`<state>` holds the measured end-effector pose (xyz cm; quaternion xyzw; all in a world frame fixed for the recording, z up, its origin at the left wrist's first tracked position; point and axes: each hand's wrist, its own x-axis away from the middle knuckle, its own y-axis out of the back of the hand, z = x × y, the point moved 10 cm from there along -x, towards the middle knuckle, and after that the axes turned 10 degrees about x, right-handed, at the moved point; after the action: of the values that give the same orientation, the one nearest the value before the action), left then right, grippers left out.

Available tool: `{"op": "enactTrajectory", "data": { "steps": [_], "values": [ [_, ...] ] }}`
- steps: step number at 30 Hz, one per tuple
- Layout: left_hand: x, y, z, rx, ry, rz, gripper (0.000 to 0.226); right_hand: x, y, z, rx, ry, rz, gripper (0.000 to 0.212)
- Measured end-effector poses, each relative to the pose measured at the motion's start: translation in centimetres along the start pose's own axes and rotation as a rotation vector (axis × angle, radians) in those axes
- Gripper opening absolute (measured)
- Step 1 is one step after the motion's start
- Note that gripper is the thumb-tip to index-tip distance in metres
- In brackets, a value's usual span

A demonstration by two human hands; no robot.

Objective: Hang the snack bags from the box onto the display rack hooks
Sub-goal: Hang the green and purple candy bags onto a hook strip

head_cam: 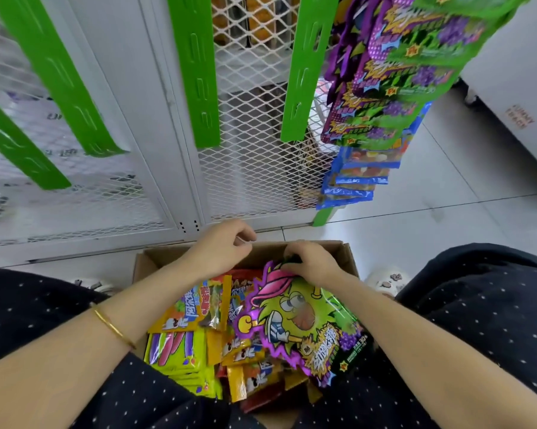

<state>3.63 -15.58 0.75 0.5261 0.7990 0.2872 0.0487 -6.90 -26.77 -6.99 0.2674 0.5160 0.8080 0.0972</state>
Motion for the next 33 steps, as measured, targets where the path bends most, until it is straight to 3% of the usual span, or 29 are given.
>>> {"op": "enactTrajectory", "data": {
  "steps": [4, 6, 8, 11, 14, 20, 24, 30, 33],
  "values": [
    [0.4, -2.1, -0.4, 0.041, 0.052, 0.151, 0.035, 1.2, 3.7, 1.5, -0.212, 0.116, 0.082, 0.011],
    [0.7, -3.3, -1.4, 0.093, 0.049, 0.205, 0.032, 2.4, 5.7, 2.1, -0.400, 0.128, 0.081, 0.013],
    [0.8, -3.5, -2.8, 0.128, 0.009, 0.180, 0.019, 3.5, 7.8, 2.2, -0.491, 0.111, 0.039, 0.014],
    [0.7, -2.2, -5.4, 0.153, -0.032, 0.124, 0.017, 5.0, 11.2, 2.3, -0.548, 0.091, -0.032, 0.009],
    [0.6, 0.0, -9.7, 0.148, -0.093, 0.123, 0.010, 6.5, 15.8, 3.2, -0.555, 0.128, -0.077, 0.017],
    [0.7, 7.6, -25.2, -0.045, -0.291, 0.055, 0.011, 10.7, 31.0, 5.6, -0.521, 0.209, -0.387, 0.002],
    [1.7, 13.6, -39.4, -0.171, -0.496, -0.023, 0.008, 14.6, 44.1, 6.5, -0.436, 0.249, -0.656, 0.012],
    [5.2, 24.8, -60.4, -0.033, -0.936, -0.435, 0.010, 21.9, 62.5, 8.1, -0.333, 0.334, -1.060, 0.020],
    [5.6, 28.8, -66.6, -0.005, -0.981, -0.593, 0.021, 23.9, 69.0, 8.7, -0.326, 0.378, -1.203, 0.019]
  ]
}}
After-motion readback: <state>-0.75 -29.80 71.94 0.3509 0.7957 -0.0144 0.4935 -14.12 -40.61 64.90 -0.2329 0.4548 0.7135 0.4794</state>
